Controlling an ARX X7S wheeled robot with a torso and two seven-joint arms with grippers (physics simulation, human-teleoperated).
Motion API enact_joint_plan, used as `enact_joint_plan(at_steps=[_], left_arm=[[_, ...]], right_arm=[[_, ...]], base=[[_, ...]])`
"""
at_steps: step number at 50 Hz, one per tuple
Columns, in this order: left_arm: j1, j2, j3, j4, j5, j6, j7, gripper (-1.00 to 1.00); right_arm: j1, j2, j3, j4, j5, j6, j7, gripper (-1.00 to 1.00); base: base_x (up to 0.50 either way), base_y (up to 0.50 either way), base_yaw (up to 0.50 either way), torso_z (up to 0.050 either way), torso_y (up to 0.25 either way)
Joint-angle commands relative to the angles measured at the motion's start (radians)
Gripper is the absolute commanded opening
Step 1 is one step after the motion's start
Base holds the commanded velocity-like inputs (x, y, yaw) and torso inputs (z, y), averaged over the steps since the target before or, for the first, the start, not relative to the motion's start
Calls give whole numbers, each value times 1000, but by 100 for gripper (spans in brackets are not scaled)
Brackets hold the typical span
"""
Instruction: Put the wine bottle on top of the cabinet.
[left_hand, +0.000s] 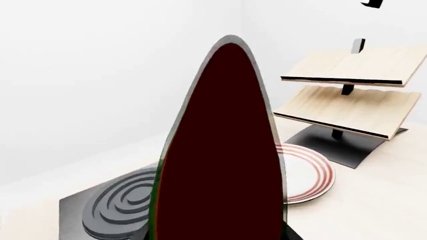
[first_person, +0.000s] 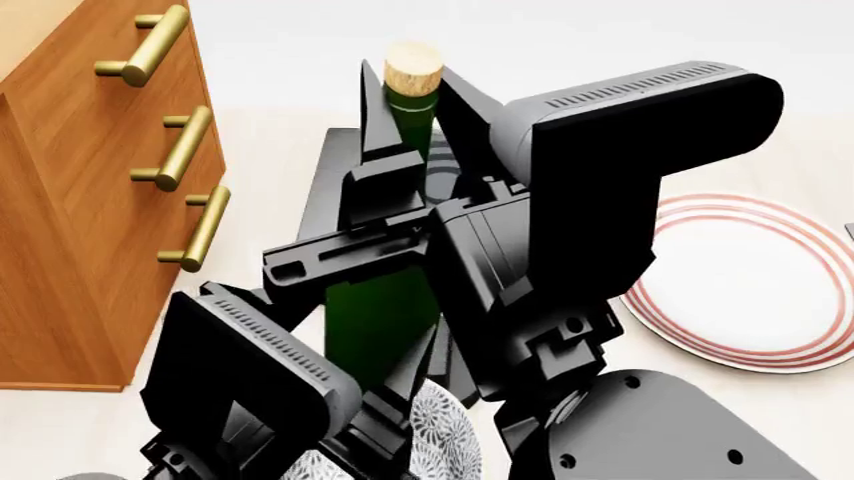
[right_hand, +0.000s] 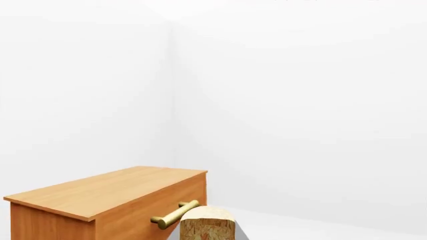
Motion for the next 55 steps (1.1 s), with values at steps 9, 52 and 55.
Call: enact_joint_plan(at_steps=[9, 52, 55], left_arm=[[3, 7, -10, -3, -45, 33, 7, -100], [12, -48, -55, -43, -56, 44, -23, -100], [-3, -59, -67, -50, -62, 38, -25, -100]], right_arm=[[6, 4, 11, 4, -8, -3, -2, -100], [-551, 126, 221, -396, -114, -228, 107, 100], [-633, 130, 212, -405, -188, -269, 82, 100]], base=[[0, 0, 0, 0, 1], [0, 0, 0, 0, 0], [0, 0, 0, 0, 3]])
